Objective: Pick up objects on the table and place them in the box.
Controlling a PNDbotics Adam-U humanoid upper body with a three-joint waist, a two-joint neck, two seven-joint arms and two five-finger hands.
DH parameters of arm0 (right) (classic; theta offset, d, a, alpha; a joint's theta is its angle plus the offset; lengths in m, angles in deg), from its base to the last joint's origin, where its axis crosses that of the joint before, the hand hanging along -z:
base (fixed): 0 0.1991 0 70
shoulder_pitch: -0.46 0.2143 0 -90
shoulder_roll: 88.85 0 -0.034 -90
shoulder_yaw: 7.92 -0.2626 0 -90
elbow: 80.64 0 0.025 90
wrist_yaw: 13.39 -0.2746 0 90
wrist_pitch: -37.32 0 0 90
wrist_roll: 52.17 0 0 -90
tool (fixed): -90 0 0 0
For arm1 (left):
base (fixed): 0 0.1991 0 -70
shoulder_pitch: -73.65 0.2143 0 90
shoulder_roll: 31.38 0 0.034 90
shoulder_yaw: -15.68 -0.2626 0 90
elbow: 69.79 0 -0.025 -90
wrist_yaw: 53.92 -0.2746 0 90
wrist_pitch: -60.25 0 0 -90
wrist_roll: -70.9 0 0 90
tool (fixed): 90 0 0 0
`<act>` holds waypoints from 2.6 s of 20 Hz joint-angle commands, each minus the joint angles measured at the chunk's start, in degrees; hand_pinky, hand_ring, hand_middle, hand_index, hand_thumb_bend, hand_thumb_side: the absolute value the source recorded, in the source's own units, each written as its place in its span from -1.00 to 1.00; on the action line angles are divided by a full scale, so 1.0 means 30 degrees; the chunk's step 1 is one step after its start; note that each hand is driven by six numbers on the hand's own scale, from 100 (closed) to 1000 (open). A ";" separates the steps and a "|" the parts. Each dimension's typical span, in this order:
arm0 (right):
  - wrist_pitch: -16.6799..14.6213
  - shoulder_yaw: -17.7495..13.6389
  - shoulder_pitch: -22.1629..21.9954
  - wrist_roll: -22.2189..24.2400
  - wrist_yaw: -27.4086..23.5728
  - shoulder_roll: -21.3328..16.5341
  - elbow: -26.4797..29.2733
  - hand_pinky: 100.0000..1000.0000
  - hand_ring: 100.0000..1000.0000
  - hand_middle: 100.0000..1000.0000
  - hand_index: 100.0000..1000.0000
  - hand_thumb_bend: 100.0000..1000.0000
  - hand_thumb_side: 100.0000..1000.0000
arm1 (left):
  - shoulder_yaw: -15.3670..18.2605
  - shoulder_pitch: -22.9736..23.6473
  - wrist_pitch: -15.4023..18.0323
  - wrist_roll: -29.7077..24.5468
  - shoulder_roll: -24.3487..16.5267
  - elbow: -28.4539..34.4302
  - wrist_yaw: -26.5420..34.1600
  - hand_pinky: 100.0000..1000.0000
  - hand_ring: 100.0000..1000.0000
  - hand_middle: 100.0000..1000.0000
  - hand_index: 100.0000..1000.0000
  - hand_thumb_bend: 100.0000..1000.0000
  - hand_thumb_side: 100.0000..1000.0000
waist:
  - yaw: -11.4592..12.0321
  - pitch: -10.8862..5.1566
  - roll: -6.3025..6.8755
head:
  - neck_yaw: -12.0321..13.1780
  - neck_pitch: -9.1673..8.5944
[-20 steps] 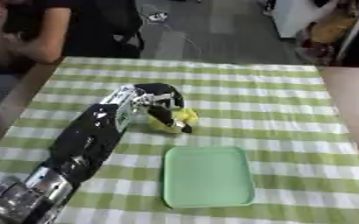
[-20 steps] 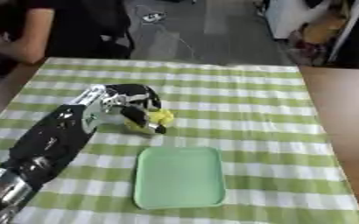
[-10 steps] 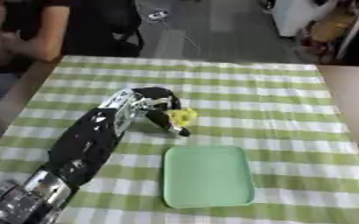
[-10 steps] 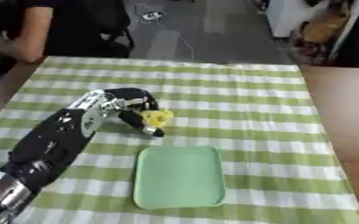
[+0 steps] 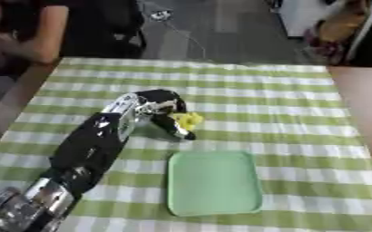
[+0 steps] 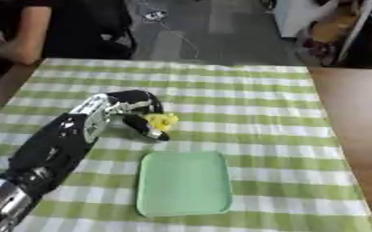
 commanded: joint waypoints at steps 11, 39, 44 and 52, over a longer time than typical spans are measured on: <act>-0.0062 -0.0090 0.0250 0.0058 -0.0085 -0.0120 0.0299 0.32 0.46 0.52 0.76 -1.00 0.53 | 0.0069 -0.0020 -0.0384 -0.0151 -0.0011 -0.0335 -0.0435 -0.64 -0.52 -0.20 0.15 -0.77 -0.16 | 0.0004 -0.0103 -0.0047 | 0.0204 -0.0254; -0.0069 -0.0102 0.0220 0.0105 -0.0037 -0.0194 0.0243 0.32 0.46 0.52 0.77 -1.00 0.53 | -0.0357 -0.1030 -0.1209 -0.1669 -0.1144 0.0692 -0.0242 -1.00 -1.00 -1.00 -0.79 -1.00 -0.19 | 0.0048 -0.0263 0.0057 | 0.0085 -0.0165; -0.0074 -0.0086 0.0150 0.0128 -0.0013 -0.0230 0.0200 0.32 0.46 0.52 0.77 -1.00 0.53 | -0.0269 -0.1741 -0.1569 -0.2058 -0.2099 0.1778 0.0049 -1.00 -1.00 -1.00 -0.79 -1.00 -0.20 | 0.0094 -0.0389 0.0150 | 0.0073 -0.0197; -0.0077 -0.0127 0.0146 0.0094 -0.0001 -0.0225 0.0194 0.32 0.46 0.52 0.77 -1.00 0.53 | -0.0486 -0.1605 -0.1544 -0.2519 -0.1898 0.2058 0.0147 -1.00 -1.00 -1.00 -0.79 -1.00 -0.19 | 0.0070 -0.0368 0.0140 | 0.0081 -0.0255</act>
